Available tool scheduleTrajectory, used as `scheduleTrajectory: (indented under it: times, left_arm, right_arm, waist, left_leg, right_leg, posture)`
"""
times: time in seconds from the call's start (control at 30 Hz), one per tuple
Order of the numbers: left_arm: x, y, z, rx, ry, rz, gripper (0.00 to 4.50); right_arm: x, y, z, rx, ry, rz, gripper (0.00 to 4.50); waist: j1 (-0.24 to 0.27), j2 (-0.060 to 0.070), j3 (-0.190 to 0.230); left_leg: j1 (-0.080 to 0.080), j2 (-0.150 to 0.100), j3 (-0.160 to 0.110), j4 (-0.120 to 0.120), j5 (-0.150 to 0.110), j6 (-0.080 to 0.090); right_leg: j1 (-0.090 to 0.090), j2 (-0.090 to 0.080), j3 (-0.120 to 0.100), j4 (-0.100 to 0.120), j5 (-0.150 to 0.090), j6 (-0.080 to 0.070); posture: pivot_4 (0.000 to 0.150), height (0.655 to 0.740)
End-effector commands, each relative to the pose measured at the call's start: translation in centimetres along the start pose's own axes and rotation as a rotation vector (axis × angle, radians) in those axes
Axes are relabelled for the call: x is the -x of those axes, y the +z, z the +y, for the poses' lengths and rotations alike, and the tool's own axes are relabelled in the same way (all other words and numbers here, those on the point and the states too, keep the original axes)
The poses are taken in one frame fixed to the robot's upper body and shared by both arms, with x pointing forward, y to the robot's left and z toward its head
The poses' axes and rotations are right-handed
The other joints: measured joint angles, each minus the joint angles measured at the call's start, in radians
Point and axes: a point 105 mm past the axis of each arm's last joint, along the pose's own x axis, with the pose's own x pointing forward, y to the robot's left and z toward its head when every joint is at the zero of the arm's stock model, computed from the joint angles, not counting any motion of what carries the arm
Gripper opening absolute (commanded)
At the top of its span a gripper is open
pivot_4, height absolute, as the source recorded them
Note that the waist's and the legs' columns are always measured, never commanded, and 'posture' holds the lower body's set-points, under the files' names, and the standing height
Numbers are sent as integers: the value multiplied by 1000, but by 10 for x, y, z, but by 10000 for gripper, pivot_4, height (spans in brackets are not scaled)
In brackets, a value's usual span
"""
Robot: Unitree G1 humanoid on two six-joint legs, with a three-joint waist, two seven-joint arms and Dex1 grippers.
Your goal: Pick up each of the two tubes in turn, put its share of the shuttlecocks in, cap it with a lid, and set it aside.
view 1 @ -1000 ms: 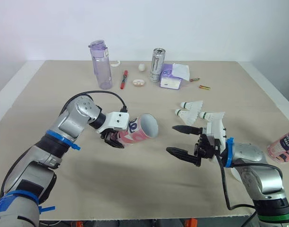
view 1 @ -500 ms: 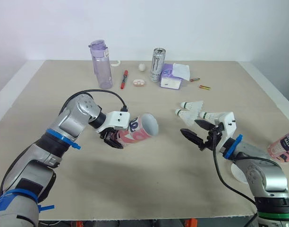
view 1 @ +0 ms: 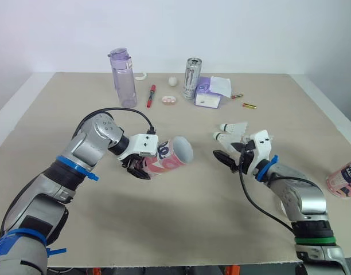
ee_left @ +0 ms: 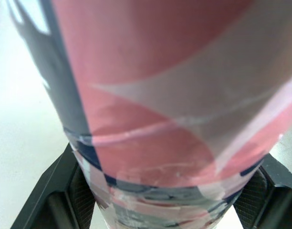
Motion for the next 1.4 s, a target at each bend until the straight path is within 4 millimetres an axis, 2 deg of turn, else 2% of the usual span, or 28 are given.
scheduleTrajectory:
  times: [0.03, 0.07, 0.2, 0.23, 0.27, 0.3, 0.33, 0.37, 0.43, 0.47, 0.5, 0.53, 0.73, 0.87, 0.93, 1.0, 1.17, 1.27, 1.4]
  left_arm:
    - [2, 8, 0, -37, 14, -10, 32098]
    - [1, 8, -1, -36, 14, -10, 32098]
    - [0, 6, -2, -28, 14, -13, 31606]
    - [-1, 6, -2, -27, 14, -13, 31606]
    - [-1, 6, -3, -26, 14, -13, 31606]
    - [-1, 6, -3, -25, 14, -14, 31606]
    - [-2, 6, -3, -24, 14, -14, 31606]
    - [-2, 5, -3, -23, 15, -14, 31606]
    - [-3, 5, -3, -22, 17, -14, 31606]
    - [-3, 5, -2, -21, 18, -14, 31606]
    - [-4, 5, -2, -20, 18, -14, 31606]
    - [-4, 4, -2, -18, 18, -13, 31606]
    - [-5, 3, 0, -9, 22, -14, 31606]
    - [-5, 0, 1, 5, 24, -9, 31606]
    - [-5, -1, 1, 13, 22, -11, 31606]
    - [-5, -2, 2, 18, 20, -10, 31606]
    - [-6, -5, 4, 23, 16, -4, 31606]
    - [-7, -5, 6, 23, 15, -3, 31606]
    - [-8, -4, 5, 24, 10, -7, 31606]
  right_arm:
    - [-6, 13, -5, 35, -14, -31, 45000]
    - [-8, 14, -6, 36, -20, -29, 45000]
    - [-13, 17, -9, 34, -32, -36, 37412]
    - [-14, 17, -10, 31, -37, -39, 30143]
    - [-15, 18, -11, 29, -41, -41, 26913]
    - [-16, 18, -11, 27, -43, -42, 21460]
    - [-17, 18, -11, 26, -42, -41, 20499]
    - [-17, 18, -11, 25, -40, -41, 16263]
    - [-18, 18, -10, 24, -38, -40, 11980]
    - [-19, 18, -10, 23, -37, -41, 6195]
    - [-20, 19, -9, 25, -35, -42, 2307]
    - [-20, 19, -9, 26, -34, -42, 619]
    - [-19, 26, 1, 57, -3, -61, 619]
    - [-2, 47, 20, 188, 64, -117, 619]
    - [13, 60, 33, 302, 132, -148, 619]
    - [34, 76, 49, 504, 226, -170, 619]
    - [69, 98, 84, 847, 438, -164, 619]
    - [76, 101, 101, 979, 536, -144, 619]
    - [70, 103, 108, 1009, 557, -149, 619]
  waist:
    - [0, 0, 0]
    - [-1, 0, 0]
    - [-1, 0, 0]
    - [-1, 0, 0]
    - [-1, 0, 0]
    - [-1, 0, 0]
    - [-1, 0, 0]
    - [-1, 0, 0]
    - [-1, 0, 0]
    - [-1, 0, 0]
    - [-1, 0, 0]
    - [-1, 0, 0]
    - [-1, 0, 0]
    - [-1, 1, 0]
    - [0, 1, -1]
    - [2, 2, -1]
    - [3, 2, -1]
    - [2, 3, -1]
    - [2, 3, -1]
  left_leg:
    - [0, 0, 0, 0, 0, 0]
    - [0, 0, 0, 0, 0, 0]
    - [0, 0, 0, 0, 0, 0]
    - [0, 0, 0, 0, 0, 0]
    - [0, 0, 0, 0, 0, 0]
    - [0, 0, 0, 0, 0, 0]
    - [0, 0, 0, 0, 0, 0]
    - [0, 0, 0, 0, 0, 0]
    - [0, 0, 0, 0, 0, 0]
    - [0, 0, 0, 0, 0, 0]
    - [0, 0, 0, 0, 0, 0]
    - [0, 0, 0, 0, 0, 0]
    - [0, 0, 0, 0, 0, 0]
    - [0, -1, 0, 1, 0, 0]
    - [0, -1, 0, 1, 0, 0]
    - [-1, -2, -1, 1, 0, 0]
    - [0, -3, -1, 3, 0, 0]
    - [1, -2, -1, 6, 0, 0]
    - [0, -2, -1, 10, 0, 0]
  right_leg:
    - [0, 0, 0, 0, 0, 0]
    - [0, 0, 0, 0, 0, 0]
    - [0, 0, 0, 0, 0, 0]
    - [0, 0, 0, 0, 0, 0]
    - [0, 0, 0, 0, 0, 0]
    - [0, 0, 0, 0, 0, 0]
    - [0, 0, 0, 0, 0, 0]
    - [0, 0, 0, 0, 0, 0]
    - [0, 0, 0, 0, 0, 0]
    - [0, 0, 0, 0, 0, 0]
    - [0, 0, 0, 0, 0, 0]
    - [0, 0, 0, 0, 0, 0]
    - [0, 0, 0, 0, 0, 0]
    - [0, 0, 1, 1, 0, 0]
    - [0, 0, 1, 1, 0, 1]
    - [0, 0, 1, 1, -1, 2]
    - [1, 0, 3, 1, -1, 3]
    - [3, 1, 4, 2, -2, 0]
    - [4, 1, 4, 2, -2, -1]
  posture:
    - [1500, 7400]
    - [1500, 7400]
    - [1500, 7400]
    - [1500, 7400]
    - [1500, 7400]
    - [1500, 7400]
    - [1500, 7400]
    - [1500, 7400]
    - [1500, 7400]
    - [1500, 7400]
    - [1500, 7400]
    - [1500, 7400]
    - [1500, 7400]
    - [1500, 7400]
    - [1500, 7400]
    - [1500, 7400]
    - [1500, 7400]
    - [1500, 7400]
    - [1500, 7400]
